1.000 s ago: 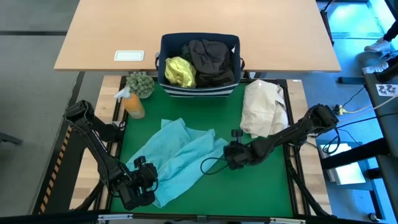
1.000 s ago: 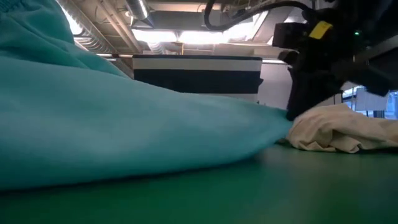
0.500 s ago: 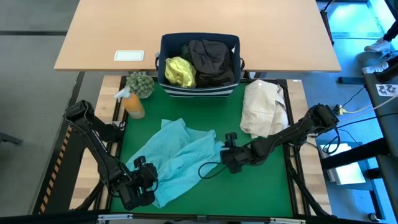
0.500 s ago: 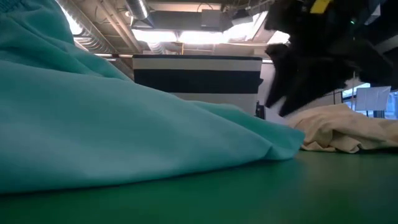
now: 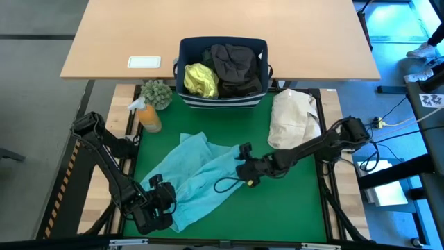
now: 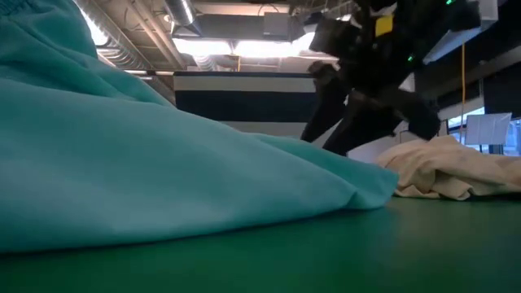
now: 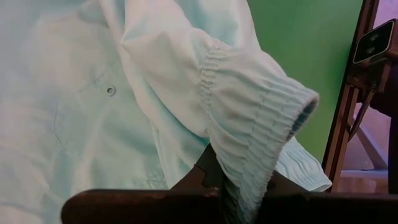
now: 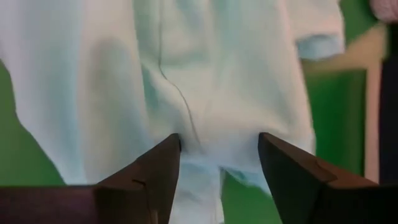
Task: Fold laundry
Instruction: Fold the blue shorts
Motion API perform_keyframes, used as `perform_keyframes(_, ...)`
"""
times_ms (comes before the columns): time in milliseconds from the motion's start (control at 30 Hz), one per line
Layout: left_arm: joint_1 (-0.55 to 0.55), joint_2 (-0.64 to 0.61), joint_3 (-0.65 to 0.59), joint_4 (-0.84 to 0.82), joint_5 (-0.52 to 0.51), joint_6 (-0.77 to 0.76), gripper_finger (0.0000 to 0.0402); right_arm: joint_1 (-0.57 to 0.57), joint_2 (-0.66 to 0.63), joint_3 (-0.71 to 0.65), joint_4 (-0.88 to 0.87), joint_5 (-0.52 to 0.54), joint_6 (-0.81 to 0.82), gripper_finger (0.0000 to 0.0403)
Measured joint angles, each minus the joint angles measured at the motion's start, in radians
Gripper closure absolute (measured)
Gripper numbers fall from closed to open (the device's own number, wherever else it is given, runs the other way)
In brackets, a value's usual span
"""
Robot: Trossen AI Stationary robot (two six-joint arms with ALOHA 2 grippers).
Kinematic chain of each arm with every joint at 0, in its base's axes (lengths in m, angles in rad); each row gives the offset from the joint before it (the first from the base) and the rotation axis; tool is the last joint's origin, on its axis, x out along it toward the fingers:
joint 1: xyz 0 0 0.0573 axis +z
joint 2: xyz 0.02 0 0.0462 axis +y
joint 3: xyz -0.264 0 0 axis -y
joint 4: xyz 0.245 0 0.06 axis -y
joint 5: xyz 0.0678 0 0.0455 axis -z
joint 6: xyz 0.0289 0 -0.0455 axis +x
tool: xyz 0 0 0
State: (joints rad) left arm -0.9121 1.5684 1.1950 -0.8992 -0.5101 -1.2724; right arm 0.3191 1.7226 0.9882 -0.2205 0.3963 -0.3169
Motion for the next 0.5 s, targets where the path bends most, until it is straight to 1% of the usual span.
perform_keyframes(100,0.000,0.000,0.000,0.003,0.002,0.000,0.0398,-0.022,0.020,0.000,0.013,-0.043,-0.032,0.0204)
perform_keyframes(200,0.000,0.000,0.000,0.004,0.004,-0.001,0.0397,-0.033,0.028,0.000,0.005,-0.050,-0.050,0.0214)
perform_keyframes(300,0.000,0.000,0.000,0.004,0.005,-0.001,0.0397,-0.033,0.028,0.000,0.003,-0.041,-0.067,0.0238)
perform_keyframes(400,0.000,0.000,0.000,0.003,0.005,-0.002,0.0396,-0.032,0.028,0.000,0.000,-0.025,-0.081,0.0288)
perform_keyframes(500,0.000,0.000,0.000,0.003,0.005,-0.003,0.0396,-0.032,0.028,0.000,-0.037,-0.024,-0.082,0.0361)
